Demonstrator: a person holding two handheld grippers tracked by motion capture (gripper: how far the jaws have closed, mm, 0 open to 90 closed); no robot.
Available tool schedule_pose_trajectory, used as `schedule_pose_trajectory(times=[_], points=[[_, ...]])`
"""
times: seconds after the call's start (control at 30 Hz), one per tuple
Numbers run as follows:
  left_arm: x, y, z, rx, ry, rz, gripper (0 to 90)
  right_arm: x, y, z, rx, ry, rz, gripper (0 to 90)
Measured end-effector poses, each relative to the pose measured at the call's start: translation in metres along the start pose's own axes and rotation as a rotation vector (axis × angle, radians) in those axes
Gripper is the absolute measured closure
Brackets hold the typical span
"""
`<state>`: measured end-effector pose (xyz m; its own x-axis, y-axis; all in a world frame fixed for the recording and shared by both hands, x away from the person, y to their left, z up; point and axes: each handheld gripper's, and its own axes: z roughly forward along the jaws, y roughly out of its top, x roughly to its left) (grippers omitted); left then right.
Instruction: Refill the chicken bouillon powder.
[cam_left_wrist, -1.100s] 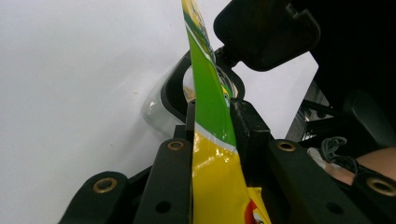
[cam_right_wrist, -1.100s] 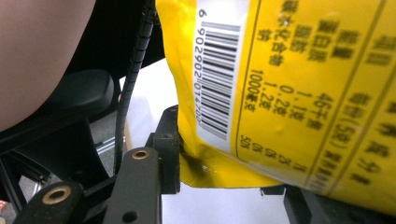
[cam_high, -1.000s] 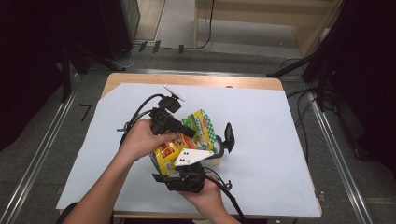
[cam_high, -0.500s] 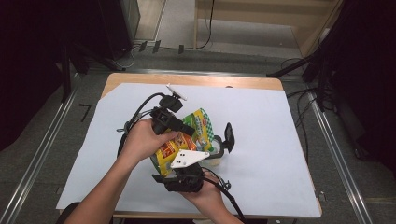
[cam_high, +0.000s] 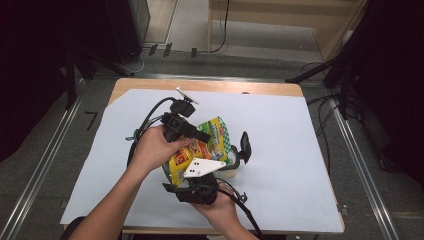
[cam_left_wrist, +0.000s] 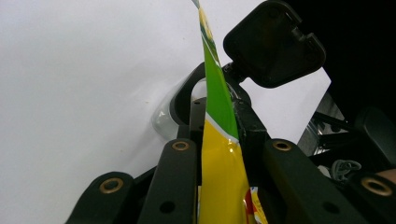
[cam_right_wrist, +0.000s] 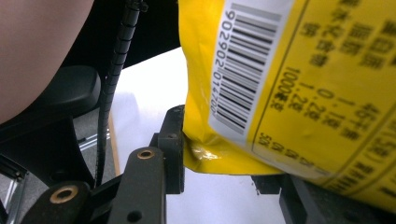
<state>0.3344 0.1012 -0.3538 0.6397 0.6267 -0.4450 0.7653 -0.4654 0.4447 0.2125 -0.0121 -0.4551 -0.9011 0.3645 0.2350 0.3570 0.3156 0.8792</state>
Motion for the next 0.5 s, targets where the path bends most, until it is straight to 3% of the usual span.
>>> schedule_pose_trajectory(times=[0.13,0.37,0.5], points=[[0.002,0.004,-0.001,0.027,-0.025,-0.002,83.1,0.0,0.002,0.0,0.001,0.004,0.002,64.0],[0.003,0.009,-0.008,0.002,0.003,-0.01,85.1,-0.006,0.011,0.001,-0.007,0.015,0.003,64.1],[0.003,0.006,-0.006,0.017,0.031,0.002,85.4,-0.005,0.008,0.006,-0.015,0.025,0.014,63.9]])
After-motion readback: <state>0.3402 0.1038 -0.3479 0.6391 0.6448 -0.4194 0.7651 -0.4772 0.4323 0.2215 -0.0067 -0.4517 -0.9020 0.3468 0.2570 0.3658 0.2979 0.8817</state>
